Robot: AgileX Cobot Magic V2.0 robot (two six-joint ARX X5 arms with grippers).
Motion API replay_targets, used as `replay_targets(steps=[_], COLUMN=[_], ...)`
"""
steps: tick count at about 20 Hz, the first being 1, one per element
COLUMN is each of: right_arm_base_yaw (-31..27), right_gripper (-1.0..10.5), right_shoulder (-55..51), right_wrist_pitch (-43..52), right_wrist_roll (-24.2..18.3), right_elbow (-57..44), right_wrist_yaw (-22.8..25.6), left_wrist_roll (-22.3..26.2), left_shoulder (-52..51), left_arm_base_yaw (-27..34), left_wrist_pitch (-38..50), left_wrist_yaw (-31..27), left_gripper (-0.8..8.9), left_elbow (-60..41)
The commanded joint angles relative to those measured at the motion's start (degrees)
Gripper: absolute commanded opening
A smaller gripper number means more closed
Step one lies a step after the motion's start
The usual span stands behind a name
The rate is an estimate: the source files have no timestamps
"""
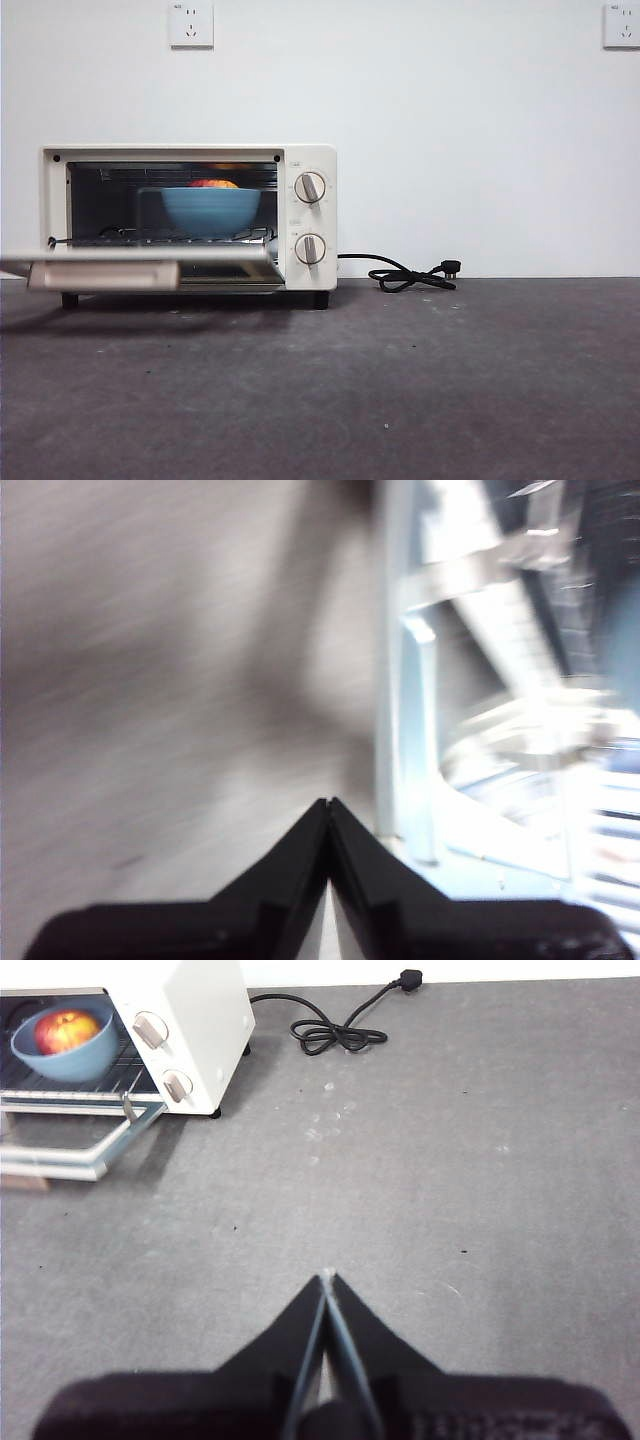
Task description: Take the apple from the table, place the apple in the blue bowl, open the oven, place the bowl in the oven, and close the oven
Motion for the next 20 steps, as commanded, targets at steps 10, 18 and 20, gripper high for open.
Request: replay_targets(steps=[10,18,20], right_arm_base_yaw=[0.00,0.00,0.00], right_gripper=[-0.1,-0.1,-0.1], right_shoulder=[0.11,0.11,0.11], right_wrist_pitch=[-0.02,-0.24,-0.26], right_wrist_roll=[0.66,0.68,0.66], right_elbow=[-0.35,-0.35,-0.35], right_wrist_yaw=[1.11,2.84,4.11], left_wrist_roll=[-23.91,-31.23,-31.52], left_shoulder=[-0.42,-0.42,-0.42], left_arm_base_yaw=[-2.01,-5.03,-5.86], left_wrist_pitch=[24.50,32.33,31.65], left_wrist_yaw=[9.20,8.48,9.01], left_gripper=[-0.08,-0.08,-0.08], left_elbow=[-0.15,6.78,9.31])
